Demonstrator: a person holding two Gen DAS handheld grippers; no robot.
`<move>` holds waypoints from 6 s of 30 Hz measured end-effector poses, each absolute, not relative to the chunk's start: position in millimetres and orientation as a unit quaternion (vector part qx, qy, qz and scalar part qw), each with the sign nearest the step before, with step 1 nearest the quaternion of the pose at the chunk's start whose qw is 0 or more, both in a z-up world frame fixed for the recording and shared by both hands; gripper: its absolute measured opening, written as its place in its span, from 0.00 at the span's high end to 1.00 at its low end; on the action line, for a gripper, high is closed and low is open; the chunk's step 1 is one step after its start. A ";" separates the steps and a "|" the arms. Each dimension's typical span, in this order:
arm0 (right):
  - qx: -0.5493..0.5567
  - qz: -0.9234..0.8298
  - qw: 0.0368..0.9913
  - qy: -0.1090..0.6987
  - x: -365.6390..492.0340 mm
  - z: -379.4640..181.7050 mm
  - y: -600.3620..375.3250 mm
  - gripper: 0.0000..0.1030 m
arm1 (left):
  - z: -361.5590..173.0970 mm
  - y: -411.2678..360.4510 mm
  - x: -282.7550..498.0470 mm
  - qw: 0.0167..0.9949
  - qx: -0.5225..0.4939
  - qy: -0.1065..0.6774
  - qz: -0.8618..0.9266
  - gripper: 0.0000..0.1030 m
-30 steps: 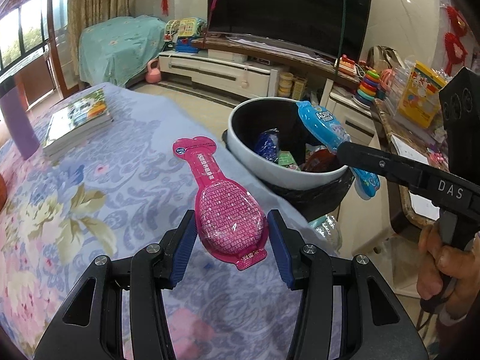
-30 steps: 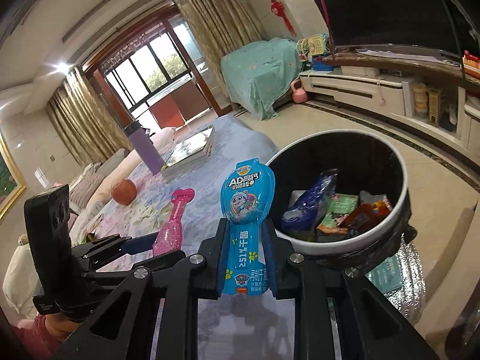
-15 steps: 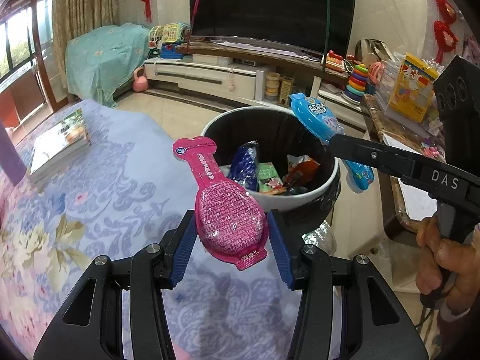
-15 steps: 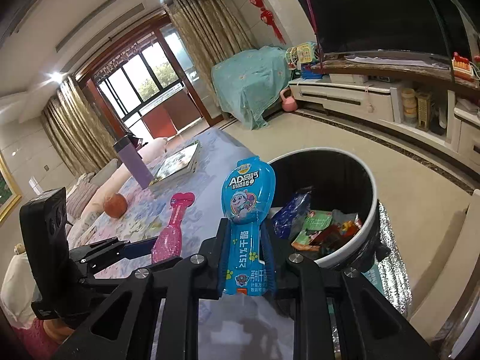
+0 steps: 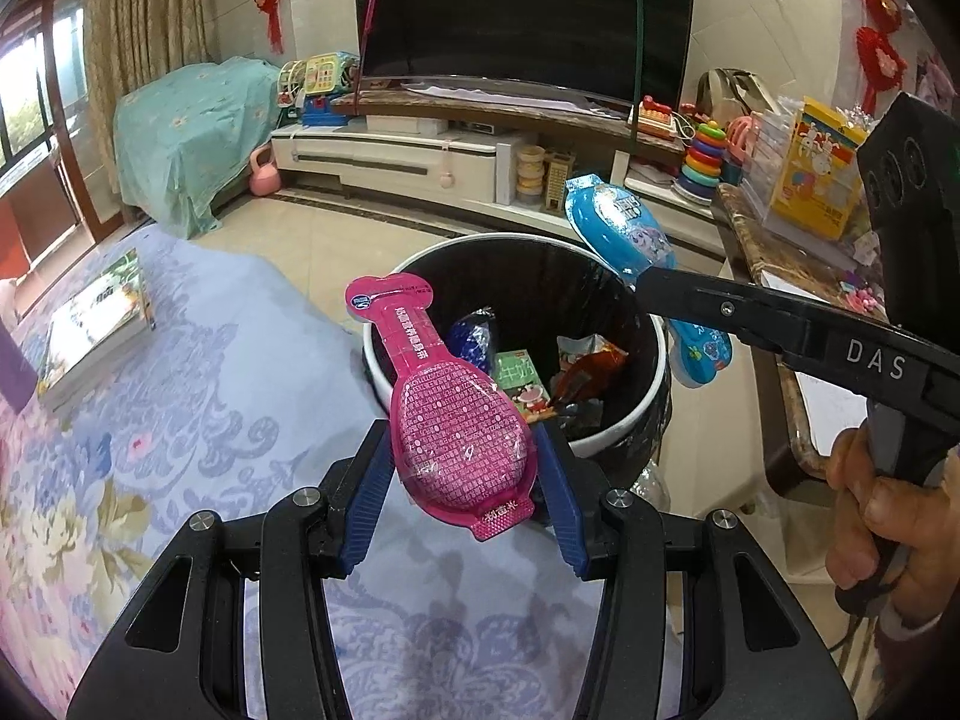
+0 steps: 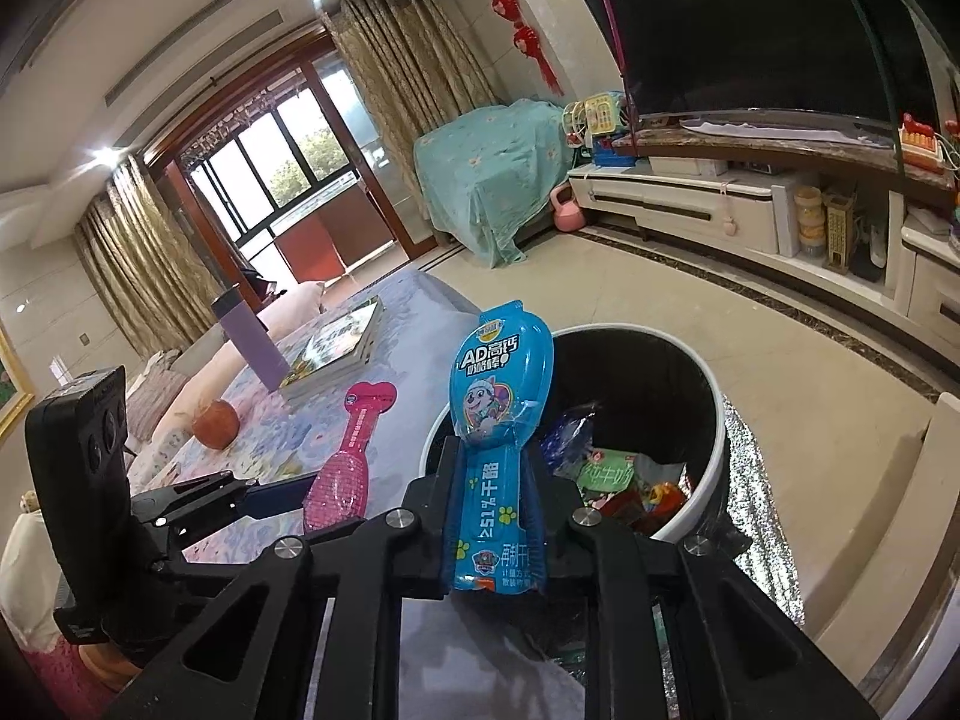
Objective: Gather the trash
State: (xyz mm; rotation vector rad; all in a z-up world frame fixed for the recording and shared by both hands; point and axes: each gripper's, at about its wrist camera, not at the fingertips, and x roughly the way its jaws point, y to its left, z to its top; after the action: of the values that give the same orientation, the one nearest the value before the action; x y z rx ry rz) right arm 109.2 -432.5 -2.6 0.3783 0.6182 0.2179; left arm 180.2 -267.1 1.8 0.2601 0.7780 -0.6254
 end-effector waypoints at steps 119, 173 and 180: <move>0.177 0.069 0.914 0.359 156.8 -20.9 -476.4 0.83 | -11.2 -312.0 228.0 0.856 0.140 0.395 -0.302 0.54; 0.062 -0.078 0.984 0.147 -29.8 42.0 -360.9 0.00 | 24.5 -116.2 47.6 0.970 0.000 0.193 -0.147 0.00; 0.071 -0.080 0.983 0.150 -46.3 26.4 -361.5 0.00 | 16.9 -117.0 26.2 0.975 0.016 0.181 -0.131 0.00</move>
State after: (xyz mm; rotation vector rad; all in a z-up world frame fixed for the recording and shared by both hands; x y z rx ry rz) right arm -46.3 -361.5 26.4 0.1435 0.3016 -0.1602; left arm 26.2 -117.0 16.9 0.0333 0.3648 -0.2648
